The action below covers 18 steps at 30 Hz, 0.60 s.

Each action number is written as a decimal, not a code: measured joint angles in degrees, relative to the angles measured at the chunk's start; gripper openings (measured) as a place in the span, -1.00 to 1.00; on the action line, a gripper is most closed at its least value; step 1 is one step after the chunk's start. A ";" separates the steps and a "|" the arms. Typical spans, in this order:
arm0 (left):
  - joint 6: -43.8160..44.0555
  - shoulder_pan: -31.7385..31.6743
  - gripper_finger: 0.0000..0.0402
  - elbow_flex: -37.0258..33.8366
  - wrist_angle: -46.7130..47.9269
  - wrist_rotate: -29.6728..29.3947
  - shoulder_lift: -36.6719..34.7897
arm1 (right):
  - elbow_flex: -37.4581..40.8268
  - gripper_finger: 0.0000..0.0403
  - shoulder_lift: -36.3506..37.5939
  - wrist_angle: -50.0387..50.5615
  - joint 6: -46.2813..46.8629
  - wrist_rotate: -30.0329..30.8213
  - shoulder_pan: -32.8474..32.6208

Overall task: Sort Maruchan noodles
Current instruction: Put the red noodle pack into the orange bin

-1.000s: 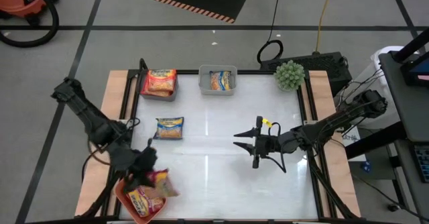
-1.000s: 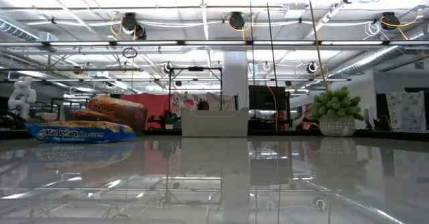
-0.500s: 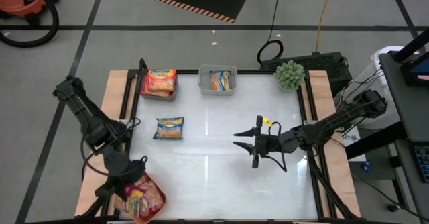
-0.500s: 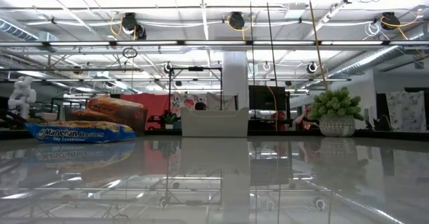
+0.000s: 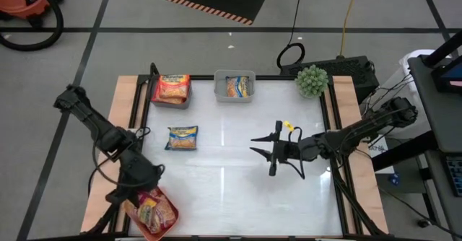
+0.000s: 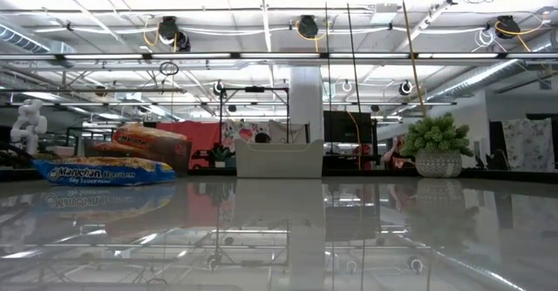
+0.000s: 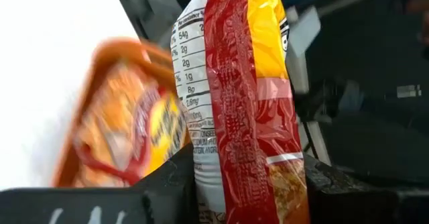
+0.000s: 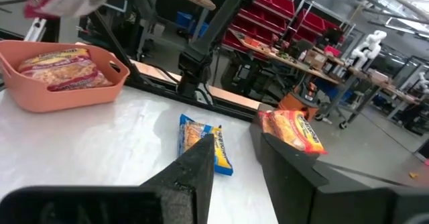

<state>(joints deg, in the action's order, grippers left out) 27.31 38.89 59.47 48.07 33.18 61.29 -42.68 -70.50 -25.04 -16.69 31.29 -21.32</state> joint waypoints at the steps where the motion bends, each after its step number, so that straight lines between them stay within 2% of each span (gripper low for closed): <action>1: -0.68 -0.81 -0.32 1.65 0.87 0.18 0.73 | 0.00 -0.42 -0.02 0.02 0.14 0.00 0.18; 5: -6.64 -2.64 -0.32 11.17 11.60 1.02 4.44 | 0.00 -0.42 -0.02 0.04 0.13 -0.02 0.64; 9: -12.76 -4.23 -0.32 20.40 29.22 0.67 9.76 | 0.00 -0.42 -0.02 0.07 0.00 -0.02 1.05; 12: -16.25 -5.06 -0.32 24.67 38.67 0.87 14.01 | 0.00 -0.42 -0.02 0.39 -0.28 -0.02 1.11; 18: -22.24 -4.26 -0.32 27.50 40.78 0.87 22.59 | 0.00 -0.42 -0.02 1.64 -0.53 -0.04 1.09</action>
<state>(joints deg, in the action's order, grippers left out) 5.07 34.63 86.97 88.85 34.05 83.88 -42.68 -70.52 -23.40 -17.21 31.24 -20.23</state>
